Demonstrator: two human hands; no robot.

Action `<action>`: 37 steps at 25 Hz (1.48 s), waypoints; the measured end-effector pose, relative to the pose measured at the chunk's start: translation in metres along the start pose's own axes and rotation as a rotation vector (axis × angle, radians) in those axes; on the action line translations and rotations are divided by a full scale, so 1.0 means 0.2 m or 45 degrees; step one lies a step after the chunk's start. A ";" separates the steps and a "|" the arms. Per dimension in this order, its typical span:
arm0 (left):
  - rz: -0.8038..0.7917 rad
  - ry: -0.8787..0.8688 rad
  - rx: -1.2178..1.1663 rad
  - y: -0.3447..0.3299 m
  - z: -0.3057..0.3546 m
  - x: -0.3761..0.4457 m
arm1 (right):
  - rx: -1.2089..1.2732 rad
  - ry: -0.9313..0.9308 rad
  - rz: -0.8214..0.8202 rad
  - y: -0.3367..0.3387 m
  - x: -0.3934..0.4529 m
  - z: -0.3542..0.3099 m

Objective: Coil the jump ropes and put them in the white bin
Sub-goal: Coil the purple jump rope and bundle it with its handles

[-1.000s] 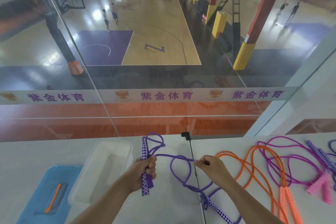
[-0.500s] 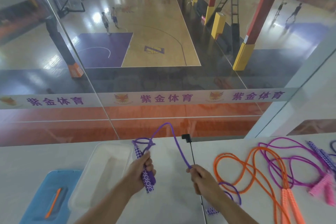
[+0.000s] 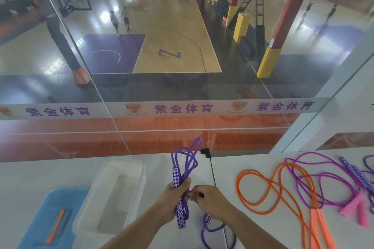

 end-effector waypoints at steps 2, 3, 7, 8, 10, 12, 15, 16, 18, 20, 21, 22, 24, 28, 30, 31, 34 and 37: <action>-0.006 -0.020 -0.135 0.00 0.01 0.01 | -0.017 0.010 -0.036 0.01 -0.01 -0.02; 0.003 -0.051 -0.225 0.02 0.03 0.02 | -0.010 -0.002 -0.054 0.02 -0.02 -0.01; 0.132 -0.248 -0.536 0.26 0.22 0.08 | 0.084 -0.050 -0.068 0.09 -0.09 0.17; 0.162 -0.277 -0.581 0.35 0.28 0.08 | 0.080 -0.065 -0.061 0.12 -0.12 0.23; 0.200 -0.275 -0.604 0.50 0.35 0.07 | 0.085 -0.085 -0.036 0.19 -0.19 0.33; 0.219 -0.183 -0.466 0.57 0.36 0.04 | 0.081 -0.065 0.001 0.25 -0.24 0.36; 0.137 -0.041 -0.110 0.48 0.30 0.02 | 0.076 0.013 0.023 0.28 -0.24 0.29; 0.065 -0.009 0.002 0.40 0.26 0.01 | 0.081 0.043 0.016 0.28 -0.23 0.24; -0.107 0.032 0.182 0.21 0.18 0.00 | 0.089 0.104 0.015 0.26 -0.20 0.14; -0.257 0.057 0.281 0.05 0.10 -0.02 | 0.132 0.167 0.072 0.26 -0.17 0.03; -0.294 0.086 0.334 -0.02 0.07 -0.03 | 0.155 0.174 0.128 0.27 -0.15 0.00; -0.309 0.127 0.397 -0.08 0.04 -0.04 | 0.180 0.167 0.189 0.28 -0.13 -0.02; -0.293 0.197 0.502 -0.13 -0.02 -0.05 | 0.237 0.137 0.307 0.31 -0.10 -0.03; -0.218 0.240 0.216 -0.13 -0.11 -0.06 | 0.287 0.094 0.355 0.30 -0.08 -0.04; -0.185 0.242 -0.059 -0.14 -0.13 -0.07 | 0.276 0.092 0.328 0.27 -0.07 -0.05; -0.169 0.238 -0.165 -0.14 -0.13 -0.08 | 0.267 0.094 0.321 0.26 -0.07 -0.06; -0.131 0.222 -0.265 -0.13 -0.13 -0.08 | 0.245 0.097 0.354 0.25 -0.05 -0.04; -0.103 0.240 -0.175 -0.06 -0.13 -0.09 | 0.149 0.082 0.408 0.29 -0.07 0.01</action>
Point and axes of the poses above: each hand's wrist, its own x-axis towards the middle knuckle, its own y-axis out of the back of the hand, z = x × y, the point moved 9 cm from there along x, towards the middle knuckle, and after that the axes turned 13 degrees about -z, right-handed, at the moved point
